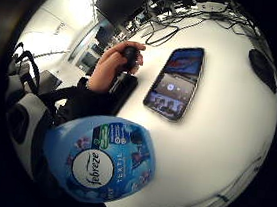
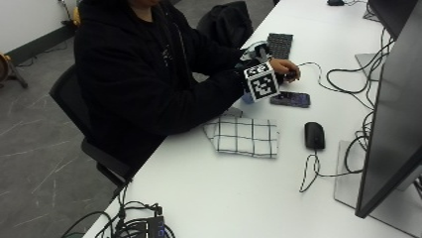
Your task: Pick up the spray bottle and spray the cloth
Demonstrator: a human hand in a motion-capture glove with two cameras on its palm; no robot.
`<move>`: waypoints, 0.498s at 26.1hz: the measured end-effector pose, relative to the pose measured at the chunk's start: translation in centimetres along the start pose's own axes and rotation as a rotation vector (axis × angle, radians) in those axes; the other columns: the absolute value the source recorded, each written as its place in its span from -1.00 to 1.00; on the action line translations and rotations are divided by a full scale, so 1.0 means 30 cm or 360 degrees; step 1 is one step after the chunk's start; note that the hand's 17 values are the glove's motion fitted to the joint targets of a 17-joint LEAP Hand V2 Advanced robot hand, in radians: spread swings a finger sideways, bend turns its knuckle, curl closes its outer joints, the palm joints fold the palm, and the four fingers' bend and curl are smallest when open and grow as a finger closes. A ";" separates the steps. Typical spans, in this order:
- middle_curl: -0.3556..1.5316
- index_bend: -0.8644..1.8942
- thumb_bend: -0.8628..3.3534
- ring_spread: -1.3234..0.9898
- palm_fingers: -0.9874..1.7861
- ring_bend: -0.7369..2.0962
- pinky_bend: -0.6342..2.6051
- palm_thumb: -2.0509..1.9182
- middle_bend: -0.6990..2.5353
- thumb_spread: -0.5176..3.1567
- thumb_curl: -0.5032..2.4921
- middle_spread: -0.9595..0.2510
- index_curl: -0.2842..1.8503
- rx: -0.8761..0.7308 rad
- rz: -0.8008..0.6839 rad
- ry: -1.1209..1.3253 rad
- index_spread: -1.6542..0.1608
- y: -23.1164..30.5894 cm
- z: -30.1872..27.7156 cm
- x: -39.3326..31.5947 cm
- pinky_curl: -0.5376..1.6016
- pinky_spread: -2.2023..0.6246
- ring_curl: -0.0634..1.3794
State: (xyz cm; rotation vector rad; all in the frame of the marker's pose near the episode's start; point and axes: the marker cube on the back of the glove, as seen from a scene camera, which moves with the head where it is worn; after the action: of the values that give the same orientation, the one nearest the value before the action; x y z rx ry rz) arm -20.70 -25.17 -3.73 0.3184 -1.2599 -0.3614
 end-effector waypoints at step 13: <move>-0.11 -0.29 -0.64 -0.01 0.23 -0.10 -0.42 0.35 -0.26 -0.34 -0.23 0.29 -0.21 -0.0339 0.0230 0.0400 0.46 0.121 -0.187 0.024 -0.13 0.50 -0.31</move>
State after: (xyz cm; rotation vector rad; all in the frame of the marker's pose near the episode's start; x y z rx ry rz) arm -14.81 -22.00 -3.11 0.0866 -0.9812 -0.3178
